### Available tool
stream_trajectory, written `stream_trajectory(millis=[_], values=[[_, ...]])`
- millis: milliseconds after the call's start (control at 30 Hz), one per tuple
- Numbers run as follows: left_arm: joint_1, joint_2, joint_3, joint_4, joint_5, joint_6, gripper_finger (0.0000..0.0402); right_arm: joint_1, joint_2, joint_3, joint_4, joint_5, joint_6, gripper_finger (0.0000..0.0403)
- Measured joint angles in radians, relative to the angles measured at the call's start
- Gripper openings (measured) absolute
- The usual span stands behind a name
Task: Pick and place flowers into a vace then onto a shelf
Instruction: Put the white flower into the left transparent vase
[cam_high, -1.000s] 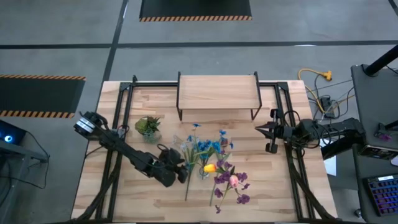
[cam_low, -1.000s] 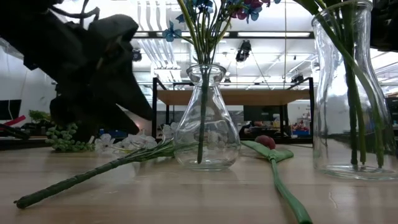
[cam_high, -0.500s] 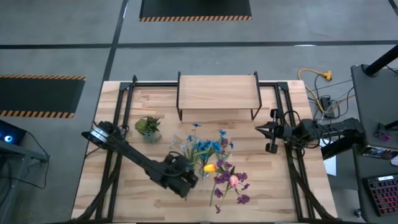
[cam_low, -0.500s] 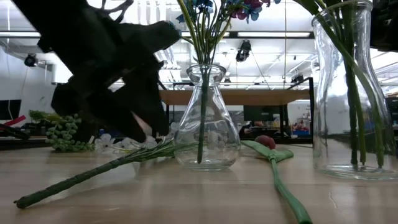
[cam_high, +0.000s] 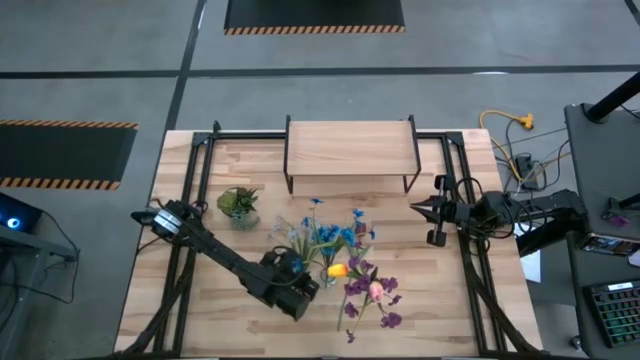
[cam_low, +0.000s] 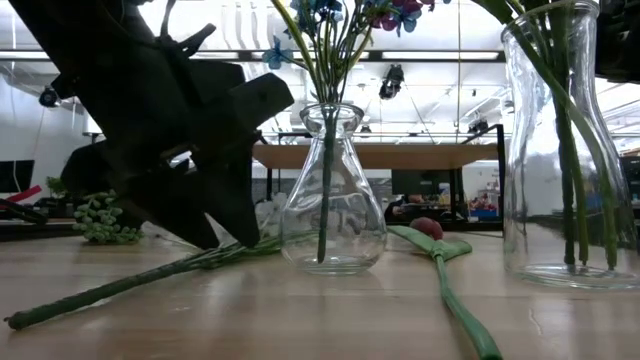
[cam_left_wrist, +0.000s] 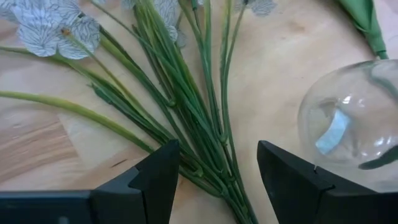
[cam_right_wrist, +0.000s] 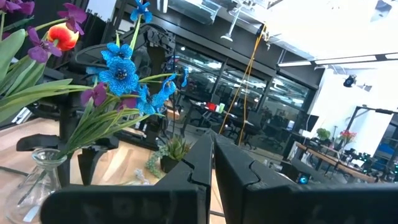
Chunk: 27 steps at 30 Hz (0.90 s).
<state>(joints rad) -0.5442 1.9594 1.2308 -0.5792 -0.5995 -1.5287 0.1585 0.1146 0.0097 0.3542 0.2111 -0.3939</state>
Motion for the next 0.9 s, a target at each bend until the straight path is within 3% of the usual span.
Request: stream_trajectory(millis=[400,767,900], values=[[0.002,-0.006,-0.064,0.012,0.037,-0.027,0.0194,0.000,0.000,0.000,0.000,0.000,-0.002,0.0009],[0.003,-0.012,-0.066,-0.046,0.074,0.073,0.0044,0.000,0.000,0.000,0.000,0.000,-0.002,0.0009],[0.003,-0.037,-0.068,-0.117,0.093,0.054,0.0013,0.000,0.000,0.000,0.000,0.000,-0.002,0.0009]])
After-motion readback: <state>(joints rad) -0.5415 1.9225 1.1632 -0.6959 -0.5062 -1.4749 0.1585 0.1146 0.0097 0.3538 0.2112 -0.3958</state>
